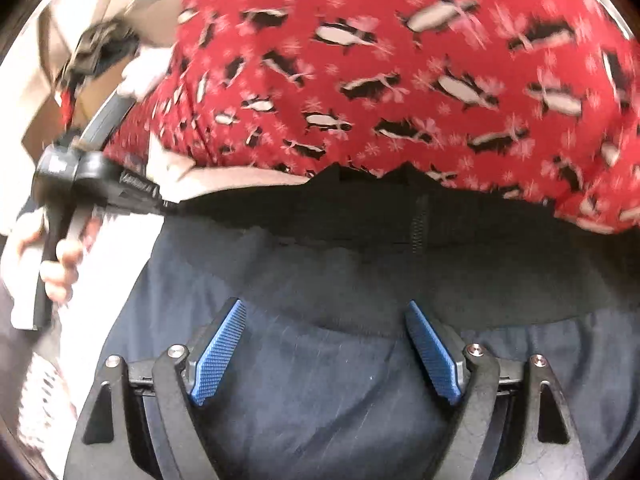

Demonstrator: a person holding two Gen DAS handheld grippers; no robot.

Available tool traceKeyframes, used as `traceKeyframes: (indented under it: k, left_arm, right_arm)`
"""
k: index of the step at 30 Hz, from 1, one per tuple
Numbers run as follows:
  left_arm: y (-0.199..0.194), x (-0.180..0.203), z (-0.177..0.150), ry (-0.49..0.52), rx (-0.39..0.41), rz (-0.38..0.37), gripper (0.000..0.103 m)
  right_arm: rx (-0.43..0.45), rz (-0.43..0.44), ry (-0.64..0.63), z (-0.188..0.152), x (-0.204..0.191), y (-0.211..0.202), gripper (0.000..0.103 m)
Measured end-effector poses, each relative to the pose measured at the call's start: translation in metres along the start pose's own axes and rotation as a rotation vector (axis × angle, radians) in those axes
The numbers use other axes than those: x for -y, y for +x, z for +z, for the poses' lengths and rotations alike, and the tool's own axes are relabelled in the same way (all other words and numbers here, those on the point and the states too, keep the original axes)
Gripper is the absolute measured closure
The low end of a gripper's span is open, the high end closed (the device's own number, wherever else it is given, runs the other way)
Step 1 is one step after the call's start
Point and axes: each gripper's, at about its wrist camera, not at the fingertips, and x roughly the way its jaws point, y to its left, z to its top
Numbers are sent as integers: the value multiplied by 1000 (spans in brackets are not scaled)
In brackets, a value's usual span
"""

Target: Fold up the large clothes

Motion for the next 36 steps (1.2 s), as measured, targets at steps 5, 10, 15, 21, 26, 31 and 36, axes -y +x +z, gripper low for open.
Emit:
traceKeyframes:
  k: [5,10,15,21,26,31,36]
  left_arm:
    - [0,-27,5,-128,-5,-146,84]
    - [-1,-36,-3,-138,-2,-190,75]
    - [-24,-23,-14,-47,8,-248,68]
    - [-24,-3,-40,100,6,-292,47]
    - [1,29,-53,148,-39,-217,47]
    - [-4,45,-57,224,114,15,71]
    - [17,36,-57,175,124,107,72]
  right_arm:
    - [-28,-200,-232,-2,-28,23,27]
    - [-27,-248,-244,7,-27,30,93]
    - [73,-70,78,17,38,-26,87]
    - [181,-248,372,-1,155,-104,44]
    - [78,-219,439,-12,180,-78,52]
    - [287,-237,352,-11,161,-108,98]
    - [113,-269,460,-25,196,-69,98]
